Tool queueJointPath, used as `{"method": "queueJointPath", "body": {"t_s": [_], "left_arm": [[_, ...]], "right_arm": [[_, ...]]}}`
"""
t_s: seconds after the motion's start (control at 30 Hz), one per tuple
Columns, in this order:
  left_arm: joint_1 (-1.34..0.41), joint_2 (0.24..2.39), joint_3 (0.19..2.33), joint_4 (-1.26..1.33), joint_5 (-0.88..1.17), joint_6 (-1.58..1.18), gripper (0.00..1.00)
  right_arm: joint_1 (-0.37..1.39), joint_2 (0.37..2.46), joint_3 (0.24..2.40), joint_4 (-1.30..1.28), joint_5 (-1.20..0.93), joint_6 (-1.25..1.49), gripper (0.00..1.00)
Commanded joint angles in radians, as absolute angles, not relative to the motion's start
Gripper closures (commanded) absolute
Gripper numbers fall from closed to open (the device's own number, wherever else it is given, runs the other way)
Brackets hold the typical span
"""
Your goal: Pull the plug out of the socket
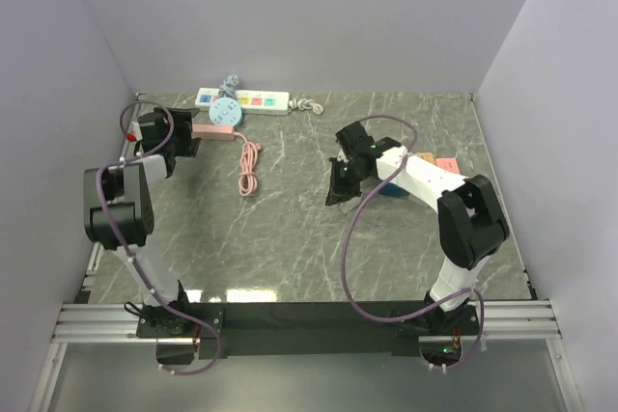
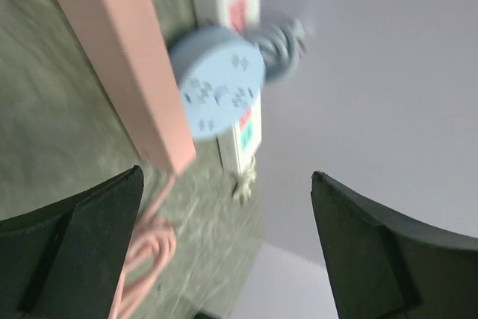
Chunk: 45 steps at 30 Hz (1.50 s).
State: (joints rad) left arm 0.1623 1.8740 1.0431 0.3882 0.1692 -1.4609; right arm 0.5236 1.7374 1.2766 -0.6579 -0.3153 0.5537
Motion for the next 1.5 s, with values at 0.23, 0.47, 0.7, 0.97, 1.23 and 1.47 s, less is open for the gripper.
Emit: {"method": "queueJointPath", "body": {"t_s": [0.23,0.47,0.7,0.97,1.23,1.47], "left_arm": [[0.14,1.56,0.818,0.31,0.4,-1.185,0.01],[0.117,1.473,0.805,0.215,0.514,-1.017,0.01],[0.086,1.436,0.834,0.117,0.574,-0.891,0.01],[0.064,1.339,0.923,-0.029,0.586,-0.732,0.01],[0.064,1.201,1.003,-0.135,0.557,-0.597,0.01],[0.063,1.082,0.97,-0.106,0.591,-0.545,0.01]], "right_arm": [[0.516,1.868,1.313,-0.627,-0.068,0.712,1.0],[0.394,1.874,1.31,-0.641,0.063,0.712,1.0],[0.285,1.861,1.339,-0.585,-0.024,0.62,1.0],[0.291,1.501,1.174,-0.447,-0.129,0.565,0.62],[0.298,1.08,1.045,-0.414,-0.032,0.512,0.12],[0.298,0.786,0.971,-0.474,0.061,0.499,0.05]]}}
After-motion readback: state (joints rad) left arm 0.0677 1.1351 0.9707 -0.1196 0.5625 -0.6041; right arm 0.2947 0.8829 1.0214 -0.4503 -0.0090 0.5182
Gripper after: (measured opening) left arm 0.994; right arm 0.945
